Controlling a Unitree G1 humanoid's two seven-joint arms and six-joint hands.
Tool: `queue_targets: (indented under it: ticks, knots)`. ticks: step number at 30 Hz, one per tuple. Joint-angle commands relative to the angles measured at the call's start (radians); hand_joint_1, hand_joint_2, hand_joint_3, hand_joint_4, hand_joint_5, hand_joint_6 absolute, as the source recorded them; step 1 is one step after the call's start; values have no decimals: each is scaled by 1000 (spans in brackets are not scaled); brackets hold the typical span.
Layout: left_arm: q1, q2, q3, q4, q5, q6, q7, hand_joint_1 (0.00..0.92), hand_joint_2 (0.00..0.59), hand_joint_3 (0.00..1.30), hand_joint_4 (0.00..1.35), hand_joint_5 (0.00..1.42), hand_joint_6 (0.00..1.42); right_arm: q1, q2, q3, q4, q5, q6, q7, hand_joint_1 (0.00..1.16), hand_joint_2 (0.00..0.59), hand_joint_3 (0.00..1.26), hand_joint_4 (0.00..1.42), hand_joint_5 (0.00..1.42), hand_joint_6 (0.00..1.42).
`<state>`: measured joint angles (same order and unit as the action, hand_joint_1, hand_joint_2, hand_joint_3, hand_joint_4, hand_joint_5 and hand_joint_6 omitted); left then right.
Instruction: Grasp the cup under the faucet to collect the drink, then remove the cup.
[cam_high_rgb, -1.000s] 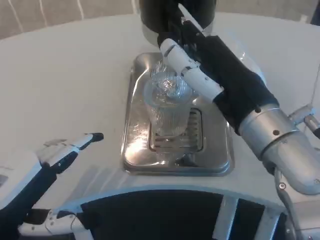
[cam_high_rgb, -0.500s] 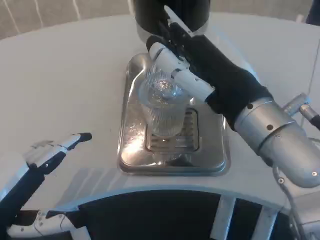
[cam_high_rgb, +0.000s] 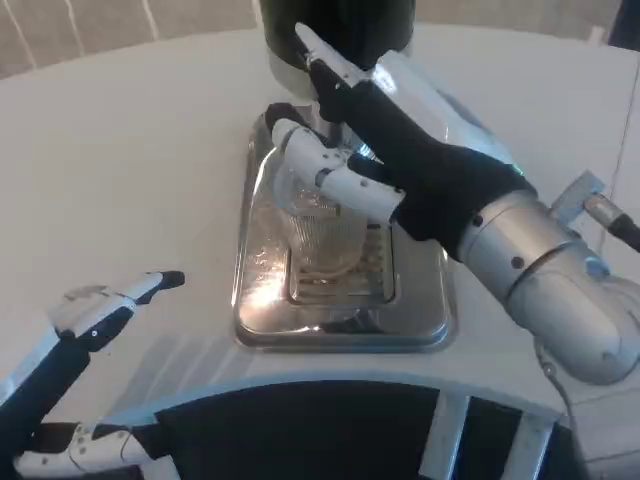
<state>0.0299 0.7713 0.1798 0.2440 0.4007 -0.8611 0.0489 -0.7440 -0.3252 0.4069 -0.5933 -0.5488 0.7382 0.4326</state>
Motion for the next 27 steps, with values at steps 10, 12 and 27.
queue_targets:
  ticks: [10,12,27]
  knots:
    - [-38,-109,-10,-72,-233,220,-135,184,33,0,0,223,232,16,9,32,-40,-12,-32,60,25,532,0,0,0,0]
    - [-49,-138,-18,-106,-228,264,-136,220,35,0,0,236,248,22,8,31,-49,-17,-28,66,23,532,0,0,0,0]
    - [-175,-279,-96,-129,-123,386,-101,402,56,0,0,299,320,45,6,15,-74,-41,-14,97,15,539,0,0,0,0]
